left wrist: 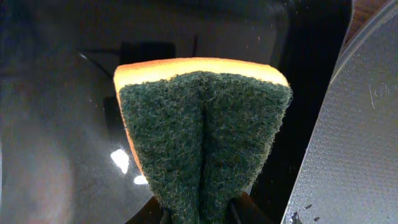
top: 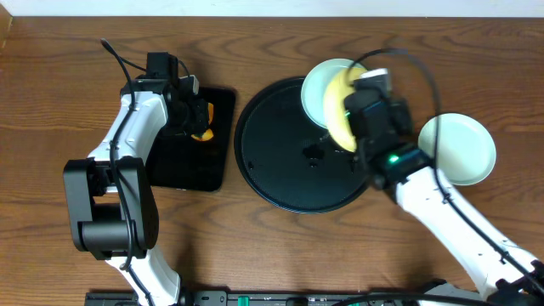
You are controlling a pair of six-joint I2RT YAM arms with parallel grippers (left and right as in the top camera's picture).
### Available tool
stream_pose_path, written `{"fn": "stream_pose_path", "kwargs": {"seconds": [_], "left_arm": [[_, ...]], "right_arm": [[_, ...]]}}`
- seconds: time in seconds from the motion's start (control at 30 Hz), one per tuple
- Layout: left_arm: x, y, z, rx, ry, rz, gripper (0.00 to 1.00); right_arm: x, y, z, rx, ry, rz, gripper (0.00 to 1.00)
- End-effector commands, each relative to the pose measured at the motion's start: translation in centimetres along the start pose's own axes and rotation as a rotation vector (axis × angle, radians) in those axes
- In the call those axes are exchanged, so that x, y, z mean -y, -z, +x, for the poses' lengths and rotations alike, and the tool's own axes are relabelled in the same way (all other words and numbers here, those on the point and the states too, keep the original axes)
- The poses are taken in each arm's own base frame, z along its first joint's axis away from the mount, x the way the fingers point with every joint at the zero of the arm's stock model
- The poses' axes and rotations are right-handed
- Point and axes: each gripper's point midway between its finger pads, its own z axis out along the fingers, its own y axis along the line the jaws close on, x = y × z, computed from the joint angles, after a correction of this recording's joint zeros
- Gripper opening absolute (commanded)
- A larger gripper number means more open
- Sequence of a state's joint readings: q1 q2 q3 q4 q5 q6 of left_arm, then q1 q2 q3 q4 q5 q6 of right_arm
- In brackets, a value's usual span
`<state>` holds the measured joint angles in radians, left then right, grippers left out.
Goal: Clean dirty plates on tray and stack at the side
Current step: 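Lift the yellow plate with the right gripper onto the blue plate at right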
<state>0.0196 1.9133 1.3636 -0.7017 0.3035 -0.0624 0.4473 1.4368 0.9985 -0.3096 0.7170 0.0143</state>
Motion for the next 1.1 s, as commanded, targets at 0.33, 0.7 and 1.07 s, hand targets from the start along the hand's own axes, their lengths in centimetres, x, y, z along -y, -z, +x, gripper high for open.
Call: {"fn": "stream_pose_path", "kwargs": {"seconds": [0.33,0.7,1.07], "left_arm": [[-0.5,-0.4,0.8,-0.026,-0.003,-0.012,0.22],[-0.5,-0.4,1.0,-0.033,-0.008,-0.014,0.22],[-0.5,-0.4,1.0,-0.035,-0.008,-0.014,0.22]], "right_arm": [[9.4,-4.2,5.1,-0.208,-0.516,0.001,0.01],[18.1,-4.7,11.9,-0.365,-0.724,0.265,0.01],[20.7,-5.3,15.4,-0.447,-0.812,0.337,0.03]]}}
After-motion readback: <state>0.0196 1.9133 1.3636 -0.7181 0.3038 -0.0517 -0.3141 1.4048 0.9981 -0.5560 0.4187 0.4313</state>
